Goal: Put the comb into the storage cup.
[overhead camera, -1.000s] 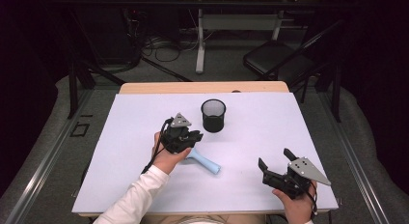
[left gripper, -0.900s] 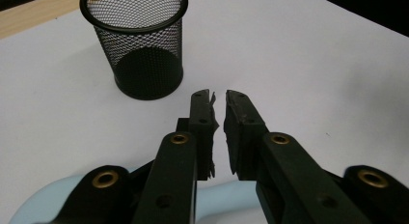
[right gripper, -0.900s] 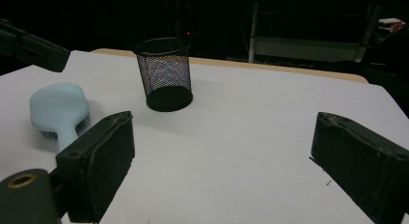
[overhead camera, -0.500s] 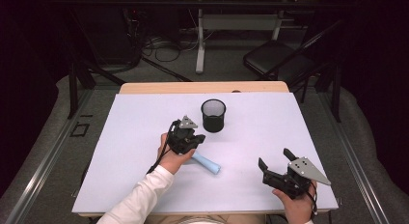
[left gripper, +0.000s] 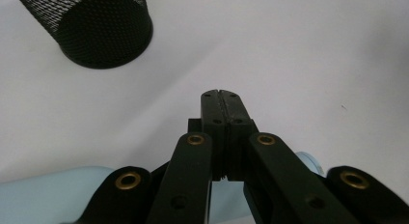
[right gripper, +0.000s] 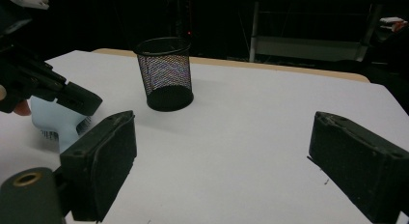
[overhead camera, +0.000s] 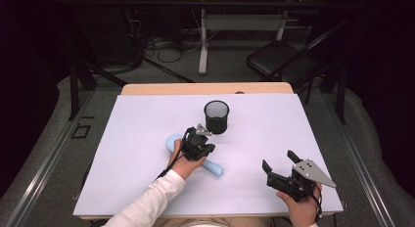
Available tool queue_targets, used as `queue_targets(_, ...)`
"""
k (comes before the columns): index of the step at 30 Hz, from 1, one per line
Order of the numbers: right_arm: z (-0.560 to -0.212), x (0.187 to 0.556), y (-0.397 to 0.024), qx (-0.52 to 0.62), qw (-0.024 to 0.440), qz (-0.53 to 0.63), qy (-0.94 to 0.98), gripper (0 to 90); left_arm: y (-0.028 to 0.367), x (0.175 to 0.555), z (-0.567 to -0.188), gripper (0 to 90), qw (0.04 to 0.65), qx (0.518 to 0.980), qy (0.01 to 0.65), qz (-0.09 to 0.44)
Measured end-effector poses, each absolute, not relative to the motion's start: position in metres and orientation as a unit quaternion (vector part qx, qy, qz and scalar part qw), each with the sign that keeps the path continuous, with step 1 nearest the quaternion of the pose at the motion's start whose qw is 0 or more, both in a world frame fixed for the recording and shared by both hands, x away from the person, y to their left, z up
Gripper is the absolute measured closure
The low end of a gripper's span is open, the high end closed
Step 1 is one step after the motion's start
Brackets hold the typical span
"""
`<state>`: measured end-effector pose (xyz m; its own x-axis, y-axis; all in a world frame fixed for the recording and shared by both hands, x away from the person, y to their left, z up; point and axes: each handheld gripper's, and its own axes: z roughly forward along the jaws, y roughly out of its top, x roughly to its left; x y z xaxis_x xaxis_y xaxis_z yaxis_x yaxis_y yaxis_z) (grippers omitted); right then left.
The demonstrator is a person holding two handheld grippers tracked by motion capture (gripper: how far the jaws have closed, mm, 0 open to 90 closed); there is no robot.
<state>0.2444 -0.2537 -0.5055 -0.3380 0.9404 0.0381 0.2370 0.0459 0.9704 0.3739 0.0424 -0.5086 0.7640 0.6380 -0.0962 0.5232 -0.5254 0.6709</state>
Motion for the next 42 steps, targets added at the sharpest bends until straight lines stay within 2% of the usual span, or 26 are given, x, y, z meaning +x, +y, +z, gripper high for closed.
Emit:
queue_targets(19,-0.505,0.244,-0.255,0.463,0.343,0.513,0.636,9.5,0.023,0.370,-0.530,90.0,0.324,0.888,0.320,0.065)
queue_targets(42,-0.505,0.243,-0.255,0.462,0.345,0.514,0.635,9.8,0.015,0.360,-0.537,90.0,0.296,0.902,0.310,0.058)
